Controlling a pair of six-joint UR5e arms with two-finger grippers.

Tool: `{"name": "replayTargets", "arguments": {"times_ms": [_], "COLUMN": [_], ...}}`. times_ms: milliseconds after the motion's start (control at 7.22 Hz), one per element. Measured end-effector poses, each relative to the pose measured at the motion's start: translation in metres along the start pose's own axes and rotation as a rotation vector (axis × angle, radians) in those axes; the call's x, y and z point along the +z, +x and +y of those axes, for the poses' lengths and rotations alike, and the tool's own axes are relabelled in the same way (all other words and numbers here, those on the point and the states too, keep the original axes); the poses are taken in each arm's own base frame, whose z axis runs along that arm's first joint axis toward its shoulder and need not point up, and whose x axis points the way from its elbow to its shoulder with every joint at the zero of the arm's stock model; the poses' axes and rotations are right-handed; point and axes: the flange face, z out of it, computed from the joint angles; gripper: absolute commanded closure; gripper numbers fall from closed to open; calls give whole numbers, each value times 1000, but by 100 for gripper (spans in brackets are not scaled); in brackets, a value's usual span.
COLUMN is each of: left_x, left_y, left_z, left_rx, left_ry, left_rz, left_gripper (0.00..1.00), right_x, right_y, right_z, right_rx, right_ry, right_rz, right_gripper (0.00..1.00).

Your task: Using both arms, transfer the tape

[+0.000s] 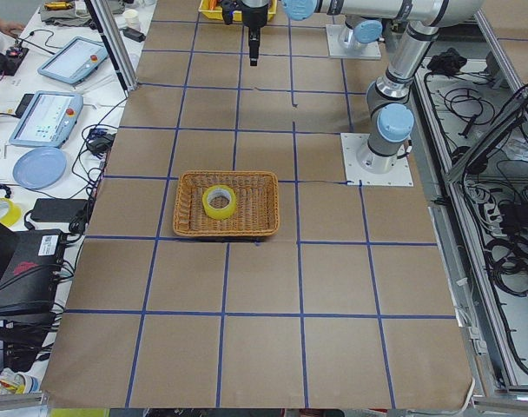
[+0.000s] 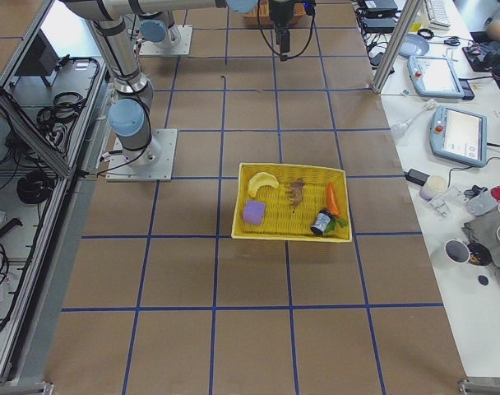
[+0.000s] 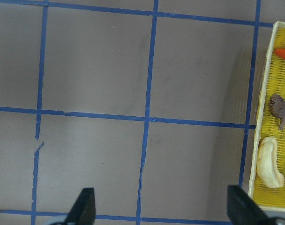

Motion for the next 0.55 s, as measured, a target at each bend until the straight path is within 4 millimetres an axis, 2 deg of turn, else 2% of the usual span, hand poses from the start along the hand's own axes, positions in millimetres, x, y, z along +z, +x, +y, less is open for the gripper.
{"name": "replayTargets", "arguments": {"times_ms": [277,554], "left_x": [5,-1], "left_y": [15,22], "left_z": [-9,-22], "left_rx": [-10,-21], "left_ry": [33,49], "left_rz": [-10,-1], "left_gripper": [0,0], "right_x": [0,1], "right_y": [0,-1], "right_z": [0,0], "right_rx": [0,0], "right_ry": [-1,-1], "right_rz": [-1,-5], "right_gripper": [0,0]}}
